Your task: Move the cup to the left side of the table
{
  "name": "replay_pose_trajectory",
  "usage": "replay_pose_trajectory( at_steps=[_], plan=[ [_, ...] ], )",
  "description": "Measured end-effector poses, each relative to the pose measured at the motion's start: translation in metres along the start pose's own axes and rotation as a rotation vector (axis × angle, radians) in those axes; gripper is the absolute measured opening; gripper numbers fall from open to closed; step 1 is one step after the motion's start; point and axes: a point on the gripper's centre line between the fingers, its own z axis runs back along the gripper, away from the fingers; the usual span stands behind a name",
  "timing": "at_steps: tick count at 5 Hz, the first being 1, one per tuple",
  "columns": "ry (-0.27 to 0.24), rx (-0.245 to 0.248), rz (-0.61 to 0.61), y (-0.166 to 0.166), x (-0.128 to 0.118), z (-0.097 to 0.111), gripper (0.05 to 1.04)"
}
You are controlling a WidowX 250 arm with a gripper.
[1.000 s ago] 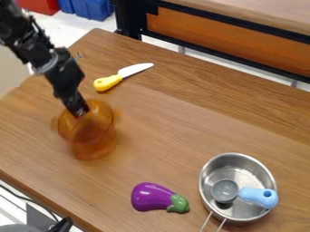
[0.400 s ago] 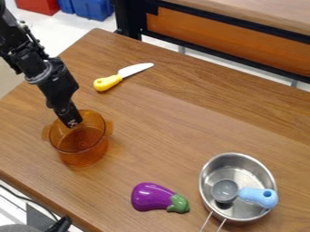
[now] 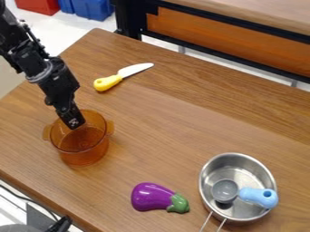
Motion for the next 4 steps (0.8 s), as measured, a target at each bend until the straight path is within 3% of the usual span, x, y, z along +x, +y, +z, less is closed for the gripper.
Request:
replay_pose_trajectory(
  at_steps=[1, 2, 3, 4],
  plan=[
    [-0.037, 0.022, 0.084, 0.005, 0.012, 0.021, 0.728],
    [-0.046, -0.004, 0.140, 0.004, 0.028, 0.038, 0.963],
    [-0.055, 0.037, 0.247, 0.006, 0.054, 0.039, 0.995],
    [-0.104, 0.103, 0.377, 0.010, 0.088, 0.033, 0.995]
  ],
)
